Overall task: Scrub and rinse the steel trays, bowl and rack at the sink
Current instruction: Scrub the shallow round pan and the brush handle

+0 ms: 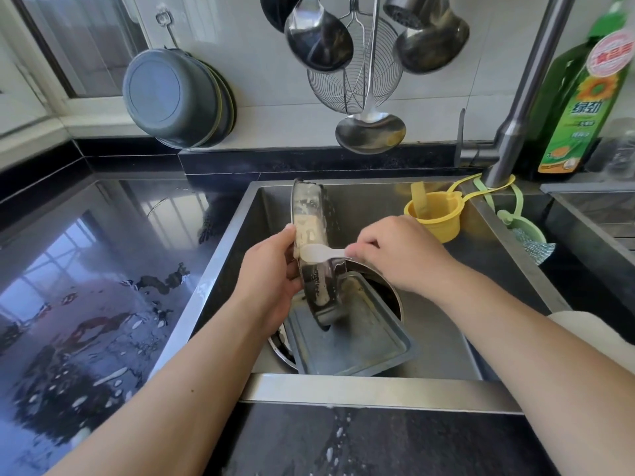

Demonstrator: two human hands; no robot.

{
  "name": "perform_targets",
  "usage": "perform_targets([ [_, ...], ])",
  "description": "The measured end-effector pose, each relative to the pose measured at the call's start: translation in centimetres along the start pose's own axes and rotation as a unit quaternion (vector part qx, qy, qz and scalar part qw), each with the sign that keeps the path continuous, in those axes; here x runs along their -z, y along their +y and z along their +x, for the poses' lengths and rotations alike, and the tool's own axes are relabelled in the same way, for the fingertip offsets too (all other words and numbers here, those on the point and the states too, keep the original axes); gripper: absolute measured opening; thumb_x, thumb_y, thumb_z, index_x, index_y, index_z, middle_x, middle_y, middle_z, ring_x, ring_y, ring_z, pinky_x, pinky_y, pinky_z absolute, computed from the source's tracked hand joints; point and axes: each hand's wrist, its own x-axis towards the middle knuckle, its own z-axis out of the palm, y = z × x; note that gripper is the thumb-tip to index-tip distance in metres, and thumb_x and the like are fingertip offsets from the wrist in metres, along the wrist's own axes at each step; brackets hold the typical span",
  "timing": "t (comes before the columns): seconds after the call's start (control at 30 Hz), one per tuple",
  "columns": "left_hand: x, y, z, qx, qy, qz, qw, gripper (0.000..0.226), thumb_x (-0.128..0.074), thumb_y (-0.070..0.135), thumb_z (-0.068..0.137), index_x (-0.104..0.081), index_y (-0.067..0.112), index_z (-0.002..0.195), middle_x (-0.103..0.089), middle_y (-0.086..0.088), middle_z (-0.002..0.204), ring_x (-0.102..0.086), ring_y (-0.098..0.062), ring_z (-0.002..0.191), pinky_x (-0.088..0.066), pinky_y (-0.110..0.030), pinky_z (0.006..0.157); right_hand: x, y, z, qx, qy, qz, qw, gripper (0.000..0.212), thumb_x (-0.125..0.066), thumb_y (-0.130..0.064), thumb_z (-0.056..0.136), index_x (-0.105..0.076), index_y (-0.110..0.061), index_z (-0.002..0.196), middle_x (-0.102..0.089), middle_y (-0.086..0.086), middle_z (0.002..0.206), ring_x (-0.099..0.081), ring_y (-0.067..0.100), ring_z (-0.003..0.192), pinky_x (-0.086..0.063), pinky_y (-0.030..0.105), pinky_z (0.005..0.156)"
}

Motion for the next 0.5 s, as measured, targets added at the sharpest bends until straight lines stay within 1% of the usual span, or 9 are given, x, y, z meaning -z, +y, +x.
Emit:
perform_targets([
  [0.07, -0.1, 0.0, -0.2, 0.002, -0.009, 0.012, 1.0, 0.046, -0.042, 0.043, 0.11, -0.072, 0.008, 0.116, -0.074, -0.004, 0.086, -0.07, -0.015, 0.074, -0.056, -0.035, 0.077, -0.2, 0.3, 0.0, -0.006, -0.024, 0.004, 1.0, 0.042, -0.066, -0.048, 0.094, -0.068, -0.02, 0.063, -0.056, -0.002, 0.054, -0.054, 0.022, 0.06, -0.049, 0.038, 0.06],
  [0.13, -0.1, 0.0, -0.2, 0.007, -0.012, 0.025, 1.0, 0.061, -0.037, 0.053, 0.109, -0.07, 0.003, 0.121, -0.075, -0.008, 0.091, -0.071, -0.017, 0.075, -0.057, -0.034, 0.072, -0.3, 0.3, -0.2, -0.008, -0.039, -0.009, 0.999, 0.043, -0.065, -0.049, 0.095, -0.069, -0.019, 0.064, -0.057, 0.0, 0.055, -0.056, 0.024, 0.061, -0.05, 0.04, 0.061],
  [0.17, -0.1, 0.1, -0.1, 0.01, -0.019, 0.028, 0.999, 0.067, -0.034, 0.057, 0.108, -0.069, 0.001, 0.123, -0.075, -0.011, 0.096, -0.072, -0.02, 0.08, -0.059, -0.037, 0.073, -0.2, 0.2, -0.3, -0.011, -0.025, -0.016, 0.999, 0.043, -0.064, -0.049, 0.095, -0.068, -0.019, 0.064, -0.058, 0.0, 0.056, -0.056, 0.025, 0.061, -0.049, 0.039, 0.059],
  [0.23, -0.3, 0.1, -0.2, 0.022, -0.048, 0.037, 0.998, 0.076, -0.031, 0.065, 0.105, -0.069, 0.002, 0.125, -0.076, -0.016, 0.109, -0.073, -0.031, 0.095, -0.058, -0.046, 0.085, 0.2, -0.1, 0.0, -0.021, 0.044, -0.025, 0.998, 0.044, -0.061, -0.048, 0.097, -0.066, -0.019, 0.065, -0.057, 0.001, 0.057, -0.056, 0.025, 0.06, -0.044, 0.036, 0.054],
  [0.3, -0.9, -0.1, -0.5, 0.025, -0.075, 0.076, 0.994, 0.071, -0.036, 0.064, 0.104, -0.071, 0.004, 0.12, -0.075, -0.018, 0.113, -0.071, -0.033, 0.101, -0.054, -0.05, 0.093, 0.8, 0.1, 0.4, -0.038, 0.111, -0.018, 0.993, 0.044, -0.059, -0.046, 0.099, -0.066, -0.017, 0.066, -0.057, 0.003, 0.057, -0.056, 0.027, 0.061, -0.044, 0.036, 0.056],
  [0.33, -1.1, -0.3, -0.7, 0.016, -0.096, 0.104, 0.99, 0.057, -0.046, 0.054, 0.105, -0.072, 0.005, 0.116, -0.075, -0.019, 0.112, -0.07, -0.032, 0.1, -0.054, -0.049, 0.092, 1.0, 0.2, 0.4, -0.047, 0.12, -0.008, 0.992, 0.045, -0.059, -0.046, 0.099, -0.067, -0.017, 0.067, -0.058, 0.003, 0.058, -0.057, 0.028, 0.063, -0.046, 0.037, 0.059],
  [0.4, -1.2, -0.7, -0.7, -0.024, -0.124, 0.142, 0.982, 0.023, -0.058, 0.015, 0.099, -0.072, 0.005, 0.114, -0.074, -0.022, 0.111, -0.07, -0.033, 0.1, -0.057, -0.048, 0.089, 1.0, 0.2, 0.2, -0.056, 0.086, 0.014, 0.995, 0.044, -0.059, -0.045, 0.1, -0.07, -0.016, 0.068, -0.06, 0.005, 0.058, -0.058, 0.028, 0.065, -0.047, 0.037, 0.062],
  [0.43, -1.0, -0.8, -0.7, -0.041, -0.12, 0.151, 0.98, 0.026, -0.056, -0.002, 0.095, -0.071, 0.005, 0.114, -0.075, -0.022, 0.11, -0.071, -0.034, 0.099, -0.059, -0.049, 0.089, 0.9, 0.1, 0.0, -0.056, 0.056, 0.016, 0.997, 0.045, -0.059, -0.045, 0.099, -0.071, -0.015, 0.068, -0.06, 0.006, 0.058, -0.057, 0.028, 0.064, -0.046, 0.036, 0.061],
  [0.5, -0.6, -0.5, -0.6, -0.055, -0.107, 0.134, 0.984, 0.041, -0.05, -0.019, 0.087, -0.069, 0.002, 0.116, -0.075, -0.021, 0.108, -0.071, -0.036, 0.098, -0.058, -0.054, 0.091, 0.7, -0.3, -0.5, -0.062, -0.01, 0.006, 0.998, 0.046, -0.061, -0.046, 0.098, -0.071, -0.014, 0.066, -0.06, 0.007, 0.058, -0.053, 0.024, 0.059, -0.042, 0.034, 0.057],
])
